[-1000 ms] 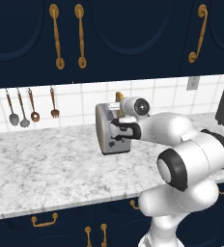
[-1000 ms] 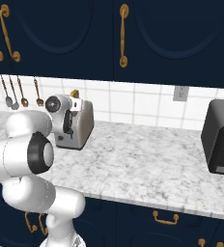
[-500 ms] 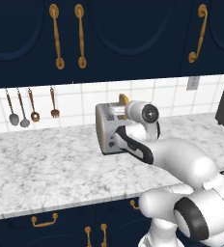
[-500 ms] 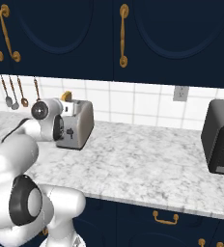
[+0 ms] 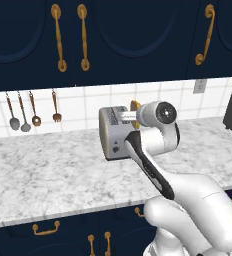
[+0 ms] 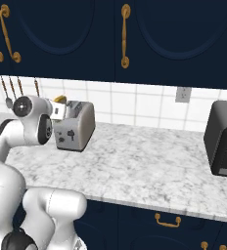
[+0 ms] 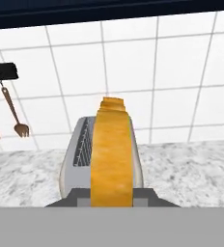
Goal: Start the toaster. Once the lever pops up, take the bread to the plate on the dining counter.
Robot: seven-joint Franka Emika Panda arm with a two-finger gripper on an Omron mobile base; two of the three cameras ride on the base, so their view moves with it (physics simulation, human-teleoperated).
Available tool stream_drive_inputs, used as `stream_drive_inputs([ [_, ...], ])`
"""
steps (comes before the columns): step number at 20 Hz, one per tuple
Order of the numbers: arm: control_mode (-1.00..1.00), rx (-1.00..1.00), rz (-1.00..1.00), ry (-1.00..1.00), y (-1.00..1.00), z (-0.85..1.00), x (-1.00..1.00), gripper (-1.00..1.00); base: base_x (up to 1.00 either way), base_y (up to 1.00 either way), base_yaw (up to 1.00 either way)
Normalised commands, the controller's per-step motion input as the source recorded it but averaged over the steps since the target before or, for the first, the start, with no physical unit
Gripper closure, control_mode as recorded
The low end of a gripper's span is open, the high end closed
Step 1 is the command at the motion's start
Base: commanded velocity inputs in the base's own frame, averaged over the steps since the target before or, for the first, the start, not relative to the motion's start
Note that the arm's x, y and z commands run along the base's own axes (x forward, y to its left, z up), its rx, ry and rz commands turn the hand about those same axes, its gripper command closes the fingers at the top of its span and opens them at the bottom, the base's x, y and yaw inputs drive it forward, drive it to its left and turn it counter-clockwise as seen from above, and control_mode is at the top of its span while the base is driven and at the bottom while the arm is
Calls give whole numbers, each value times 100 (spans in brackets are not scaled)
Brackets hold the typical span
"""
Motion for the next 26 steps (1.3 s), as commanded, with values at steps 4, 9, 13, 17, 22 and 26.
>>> stream_drive_inputs([
  [4,-100,0,-5,9,-10,24,-84,100,0,0,0],
  [9,-100,0,-6,0,-1,9,-96,100,0,0,0],
  [13,-100,0,-9,0,-7,45,-93,100,0,0,0],
  [17,-100,0,-8,6,-5,62,-69,100,0,0,0],
  [22,100,0,-2,0,0,16,-10,100,-4,-1,0],
  [26,100,0,0,0,0,0,0,100,-30,-7,-19],
])
